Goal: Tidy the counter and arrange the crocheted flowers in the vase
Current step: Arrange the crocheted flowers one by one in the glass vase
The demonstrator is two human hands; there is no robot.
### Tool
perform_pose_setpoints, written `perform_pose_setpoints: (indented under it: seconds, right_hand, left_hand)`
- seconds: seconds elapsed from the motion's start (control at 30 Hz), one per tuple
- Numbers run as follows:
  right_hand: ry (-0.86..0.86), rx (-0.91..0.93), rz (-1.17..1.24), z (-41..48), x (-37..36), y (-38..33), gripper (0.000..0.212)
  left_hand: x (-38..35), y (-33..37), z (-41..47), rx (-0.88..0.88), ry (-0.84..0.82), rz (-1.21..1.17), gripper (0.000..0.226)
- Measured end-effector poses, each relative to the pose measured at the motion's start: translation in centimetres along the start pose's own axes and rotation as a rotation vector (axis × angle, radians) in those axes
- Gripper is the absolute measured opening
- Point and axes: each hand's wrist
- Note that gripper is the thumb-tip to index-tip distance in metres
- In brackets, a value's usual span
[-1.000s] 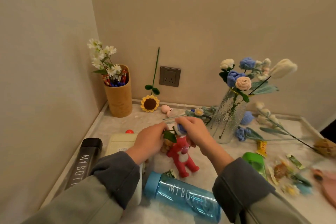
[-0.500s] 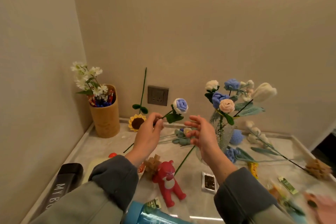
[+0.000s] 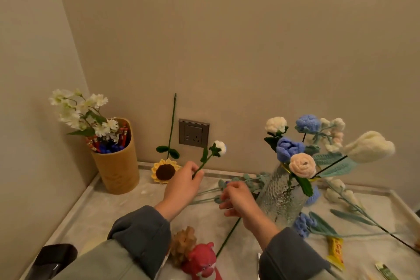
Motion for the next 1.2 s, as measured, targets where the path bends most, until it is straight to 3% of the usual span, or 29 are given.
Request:
perform_pose_setpoints:
  seconds: [0.1,0.27,0.37,0.5,0.67,0.87,1.2]
  right_hand:
    - [0.099,-0.049,-0.09,2.3,-1.0,1.0,0.043]
    - [0.229,0.037,-0.101,4.7,-1.4,3.2,0.081]
    - [0.314,0.037,-0.143,5.2,-1.4,4.1,0.089]
    - [0.273,-0.004,-0.116,5.8,-1.6,4.5,0.073]
    - [0.226,-0.04,-0.26,6.4,-1.6,4.7,0.049]
    - [0.241,0.004,-0.279,6.5,-1.9,5.1,0.02]
    - [0.385,0.348,-0.423,4.3,-1.1,0.8,0.022]
  left_hand:
    - [-1.9,-1.6,1.1,0.024,-0.061,0.079,0.015]
    - [-3.5,-2.3,2.5,0.036,-0.092,0.111,0.017]
    - [-4.1,-2.5,3.0,0.052,-0.113,0.098,0.017]
    - [-4.7,-2.8,2.9,0.08,-0.152,0.049,0.017]
    - [-5.2,-2.9,2.7,0.102,-0.185,-0.028,0.016]
    - [-5.2,-2.7,2.6,0.128,-0.191,-0.072,0.018]
    - [-3.0,-0.8,2.5,0.131,-0.106,-0.175,0.027]
Point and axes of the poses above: each hand's wrist, its own z-axis towards the middle knuckle, its own x-axis out of the back of the hand, y = z × x, and after that the axes turned 15 degrees about -z, right-handed
